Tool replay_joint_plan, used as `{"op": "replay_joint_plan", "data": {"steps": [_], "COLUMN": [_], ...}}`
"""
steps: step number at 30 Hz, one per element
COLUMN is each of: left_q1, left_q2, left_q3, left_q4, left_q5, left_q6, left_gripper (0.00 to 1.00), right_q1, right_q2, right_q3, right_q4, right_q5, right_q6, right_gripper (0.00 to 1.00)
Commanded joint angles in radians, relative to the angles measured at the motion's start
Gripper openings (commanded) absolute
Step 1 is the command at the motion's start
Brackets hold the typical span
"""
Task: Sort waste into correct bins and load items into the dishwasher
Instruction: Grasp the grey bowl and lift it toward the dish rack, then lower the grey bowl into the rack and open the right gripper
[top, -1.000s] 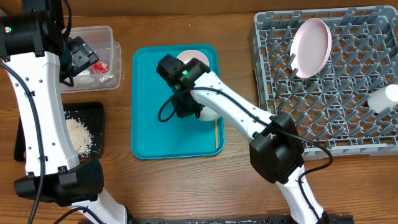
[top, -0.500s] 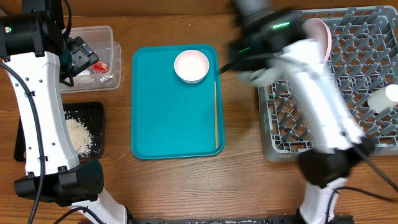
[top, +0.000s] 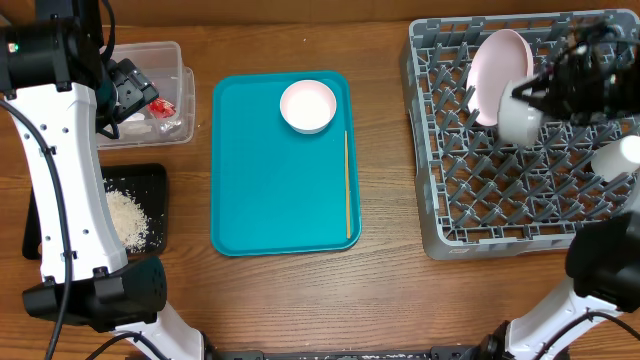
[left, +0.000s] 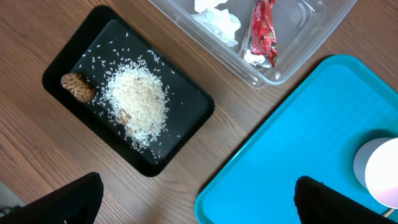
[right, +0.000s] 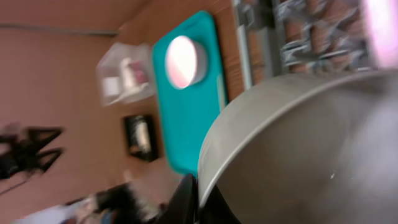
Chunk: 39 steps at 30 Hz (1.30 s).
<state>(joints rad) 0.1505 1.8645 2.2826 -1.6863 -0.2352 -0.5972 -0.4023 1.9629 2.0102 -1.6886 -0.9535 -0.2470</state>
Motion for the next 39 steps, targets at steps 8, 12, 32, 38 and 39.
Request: {"op": "replay_joint_plan", "data": {"steps": [8, 12, 32, 38, 39], "left_q1": [0.0, 0.0, 0.0, 0.0, 0.0], "left_q2": [-0.019, -0.019, -0.019, -0.019, -0.019], "left_q3": [-0.007, -0.007, -0.007, -0.007, -0.007], "left_q4": [0.0, 0.0, 0.0, 0.0, 0.0], "left_q5": [0.003, 0.003, 0.003, 0.003, 0.003], "left_q6": [-0.012, -0.012, -0.012, -0.012, -0.012], "left_gripper": [1.0, 1.0, 1.0, 1.0, 1.0], "right_q1": [-0.138, -0.188, -0.24, -0.238, -0.239], "right_q2": [-0.008, -0.008, -0.008, -0.008, -0.008], "right_q3": [-0.395, -0.458, -0.475, -0.506, -0.516], "right_q4": [0.142, 0.172, 0.04, 0.0, 0.0], "right_q5": [-0.366, -0.364, -0.372, -0.28, -0.277], "right_q6": [-0.207, -0.207, -0.227, -0.271, -0.283], "right_gripper": [0.04, 0.04, 0.04, 0.04, 0.04]}}
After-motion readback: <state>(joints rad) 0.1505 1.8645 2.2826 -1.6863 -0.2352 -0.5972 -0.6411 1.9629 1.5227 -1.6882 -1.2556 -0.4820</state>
